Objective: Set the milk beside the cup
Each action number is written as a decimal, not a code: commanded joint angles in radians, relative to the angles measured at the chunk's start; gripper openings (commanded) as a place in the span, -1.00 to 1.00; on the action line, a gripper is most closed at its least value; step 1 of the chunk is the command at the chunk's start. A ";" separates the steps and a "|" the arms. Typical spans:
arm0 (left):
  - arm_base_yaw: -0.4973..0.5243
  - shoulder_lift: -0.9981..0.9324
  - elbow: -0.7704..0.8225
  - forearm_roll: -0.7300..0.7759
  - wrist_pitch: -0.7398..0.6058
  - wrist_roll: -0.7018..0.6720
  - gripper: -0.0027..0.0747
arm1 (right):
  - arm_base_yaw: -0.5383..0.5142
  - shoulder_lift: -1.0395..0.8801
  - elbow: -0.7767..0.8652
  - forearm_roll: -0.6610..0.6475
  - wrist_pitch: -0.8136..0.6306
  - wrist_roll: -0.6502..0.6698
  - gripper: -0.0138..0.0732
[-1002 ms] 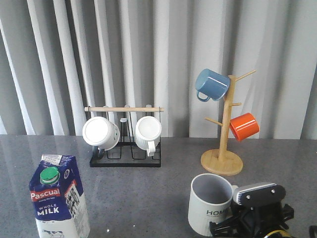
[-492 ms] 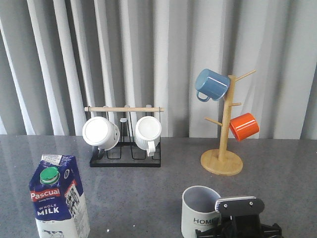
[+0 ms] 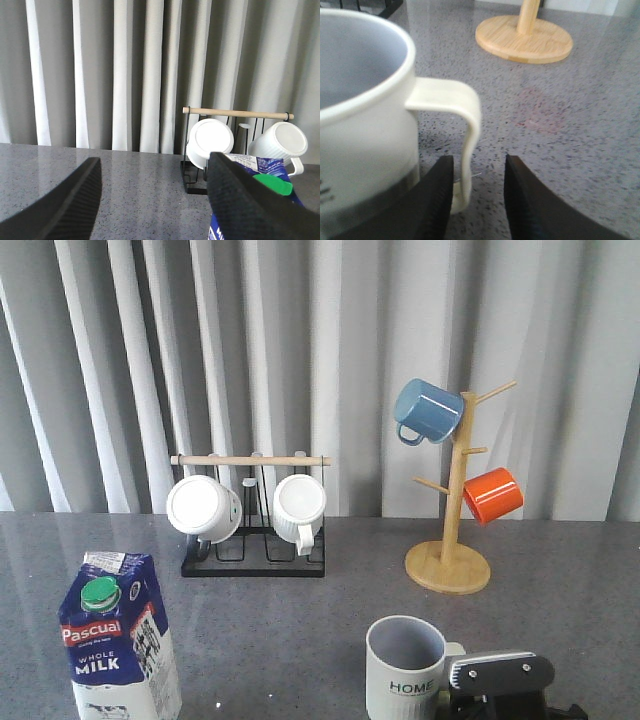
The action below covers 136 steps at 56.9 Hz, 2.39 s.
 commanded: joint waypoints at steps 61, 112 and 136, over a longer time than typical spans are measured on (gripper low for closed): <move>-0.002 0.002 -0.035 -0.001 -0.069 -0.002 0.23 | -0.303 -1.168 0.050 -0.393 0.712 -0.060 -0.70; -0.002 0.002 -0.035 -0.001 -0.069 -0.002 0.23 | -0.302 -1.176 0.050 -0.389 0.724 -0.090 -0.70; -0.035 0.002 -0.069 0.040 -0.051 -0.188 0.54 | -0.302 -1.176 0.050 -0.389 0.724 -0.090 -0.70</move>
